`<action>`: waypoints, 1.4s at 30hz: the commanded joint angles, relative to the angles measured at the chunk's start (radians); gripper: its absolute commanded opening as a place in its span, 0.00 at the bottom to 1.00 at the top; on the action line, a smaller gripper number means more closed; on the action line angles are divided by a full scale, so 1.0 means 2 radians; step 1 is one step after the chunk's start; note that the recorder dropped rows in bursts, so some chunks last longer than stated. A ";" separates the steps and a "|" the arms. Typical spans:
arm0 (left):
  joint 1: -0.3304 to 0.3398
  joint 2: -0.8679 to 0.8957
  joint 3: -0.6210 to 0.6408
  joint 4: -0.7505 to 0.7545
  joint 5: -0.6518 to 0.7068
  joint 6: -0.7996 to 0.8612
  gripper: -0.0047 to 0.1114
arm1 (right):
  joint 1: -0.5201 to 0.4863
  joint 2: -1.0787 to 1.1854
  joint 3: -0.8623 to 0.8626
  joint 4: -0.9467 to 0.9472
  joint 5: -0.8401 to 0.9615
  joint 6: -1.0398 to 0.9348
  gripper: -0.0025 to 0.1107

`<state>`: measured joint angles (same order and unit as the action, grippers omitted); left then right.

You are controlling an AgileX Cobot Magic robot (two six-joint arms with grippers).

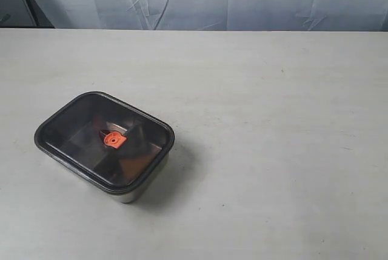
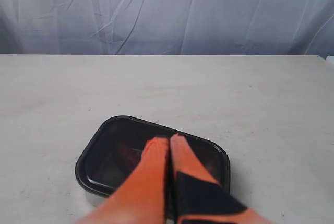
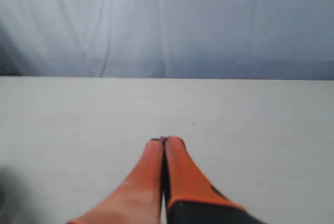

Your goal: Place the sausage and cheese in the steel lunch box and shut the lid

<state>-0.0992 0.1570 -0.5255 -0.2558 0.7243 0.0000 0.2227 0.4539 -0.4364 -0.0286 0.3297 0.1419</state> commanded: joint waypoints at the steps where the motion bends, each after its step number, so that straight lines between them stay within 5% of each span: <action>1: -0.002 -0.002 0.002 0.003 -0.004 0.000 0.04 | -0.089 -0.119 0.062 -0.003 0.016 -0.003 0.02; 19: -0.002 -0.002 0.002 0.003 -0.004 0.000 0.04 | -0.101 -0.227 0.201 0.009 0.040 -0.013 0.02; 42: -0.002 -0.002 0.002 0.006 -0.004 0.000 0.04 | -0.101 -0.227 0.218 0.043 0.011 -0.075 0.02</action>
<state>-0.0992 0.1570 -0.5255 -0.2518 0.7243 0.0000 0.0257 0.0066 -0.0050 0.0541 0.3668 0.0000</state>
